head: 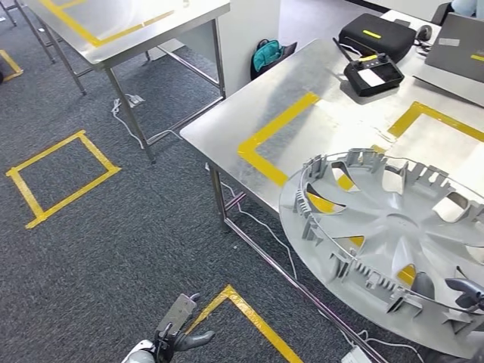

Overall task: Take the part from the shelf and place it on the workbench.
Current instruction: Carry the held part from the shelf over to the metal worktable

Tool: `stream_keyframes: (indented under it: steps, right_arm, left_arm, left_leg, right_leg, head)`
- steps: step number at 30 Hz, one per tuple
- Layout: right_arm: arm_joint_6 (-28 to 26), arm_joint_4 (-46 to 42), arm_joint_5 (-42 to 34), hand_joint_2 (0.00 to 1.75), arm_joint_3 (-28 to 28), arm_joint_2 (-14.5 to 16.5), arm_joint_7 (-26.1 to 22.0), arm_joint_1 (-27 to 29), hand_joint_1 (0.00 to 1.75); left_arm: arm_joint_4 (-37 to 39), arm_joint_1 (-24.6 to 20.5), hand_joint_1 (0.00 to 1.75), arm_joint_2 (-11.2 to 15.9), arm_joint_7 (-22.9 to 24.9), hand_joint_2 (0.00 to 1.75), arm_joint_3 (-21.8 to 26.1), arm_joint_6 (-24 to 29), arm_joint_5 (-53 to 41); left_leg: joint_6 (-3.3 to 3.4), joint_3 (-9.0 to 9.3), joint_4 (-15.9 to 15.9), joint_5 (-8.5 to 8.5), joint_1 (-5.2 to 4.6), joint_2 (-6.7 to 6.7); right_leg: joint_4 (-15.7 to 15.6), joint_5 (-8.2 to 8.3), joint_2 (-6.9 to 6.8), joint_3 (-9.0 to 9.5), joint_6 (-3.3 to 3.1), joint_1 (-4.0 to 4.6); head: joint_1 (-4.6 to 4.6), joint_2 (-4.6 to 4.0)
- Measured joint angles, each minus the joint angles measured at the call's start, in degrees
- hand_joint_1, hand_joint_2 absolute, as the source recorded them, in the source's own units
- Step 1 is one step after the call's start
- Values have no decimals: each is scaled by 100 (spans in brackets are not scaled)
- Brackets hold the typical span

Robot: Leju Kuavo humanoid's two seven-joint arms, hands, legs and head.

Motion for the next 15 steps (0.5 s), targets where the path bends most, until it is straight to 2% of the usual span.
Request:
stream_keyframes:
  steps: [1,2,3,5,6,8,9,10,11,12,13,14,15]
  right_arm:
    - [1,0,0,175,0,0,0,-4,175]
    - [1,-1,0,175,0,0,0,-7,175]
    - [1,-2,0,175,0,0,1,-8,175]
    - [1,-4,0,175,0,0,3,0,175]
    - [1,-7,-1,175,0,0,5,7,175]
    - [-1,-11,-3,175,0,-1,9,-1,175]
    - [-1,-13,-3,175,1,-1,11,-10,175]
    - [-1,-13,-3,175,1,-2,14,-20,175]
    - [-1,-13,-3,175,1,-5,18,-24,175]
    - [0,-13,-3,175,1,-8,21,-25,175]
    - [0,-13,-3,175,0,-11,25,-24,175]
    - [0,-13,-2,175,0,-14,28,-24,175]
    - [0,-13,-2,175,0,-15,30,-24,175]
  left_arm:
    - [0,-2,0,1,0,175,0,1,0]
    - [0,-4,0,3,0,175,0,1,0]
    - [0,-4,0,4,-1,175,0,2,-1]
    - [0,-10,0,-2,-4,175,1,2,-2]
    - [0,-17,0,-9,-7,175,2,2,-2]
    - [0,-27,0,-22,-14,175,4,2,-2]
    - [0,-22,0,-22,-16,175,5,2,-2]
    - [0,-14,0,-20,-17,175,6,2,-2]
    - [0,-4,0,-15,-17,175,7,2,-2]
    - [0,1,0,-11,-17,175,8,2,-2]
    - [0,2,0,-10,-17,175,9,2,-2]
    - [0,3,0,-13,-17,175,9,2,-2]
    - [0,2,0,-16,-17,175,9,2,-2]
  left_leg:
    - [20,126,-393,188,8,-110]
    - [37,226,-677,292,11,-210]
    - [56,276,-831,331,11,-286]
    - [103,315,-891,341,7,-258]
    - [132,332,-909,375,15,-207]
    - [197,371,-942,382,32,-95]
    - [220,383,-943,372,30,-35]
    - [238,392,-942,358,27,27]
    - [247,402,-941,345,25,96]
    - [249,413,-940,331,25,165]
    - [245,431,-939,314,25,229]
    - [236,459,-939,294,26,289]
    - [218,494,-939,270,26,344]
  right_leg:
    - [9,-14,69,14,18,-2]
    - [13,-26,129,10,43,-5]
    - [14,-36,182,-3,75,-9]
    - [-9,-49,273,-41,148,-17]
    - [8,-75,216,-54,181,-14]
    - [291,-280,-64,-183,234,6]
    - [607,-463,-234,-327,255,13]
    - [984,-654,-323,-510,276,12]
    - [1323,-785,-360,-681,295,7]
    - [1513,-817,-377,-779,311,2]
    - [1483,-734,-393,-767,324,-3]
    - [1232,-561,-428,-638,329,-7]
    - [829,-351,-512,-422,333,-9]
  head:
    - [-2,0]
    - [-2,0]
    - [-6,0]
    - [-8,0]
    - [-2,0]
    - [30,0]
    - [46,0]
    - [56,0]
    - [54,0]
    - [54,0]
    - [56,0]
    - [55,0]
    - [57,0]
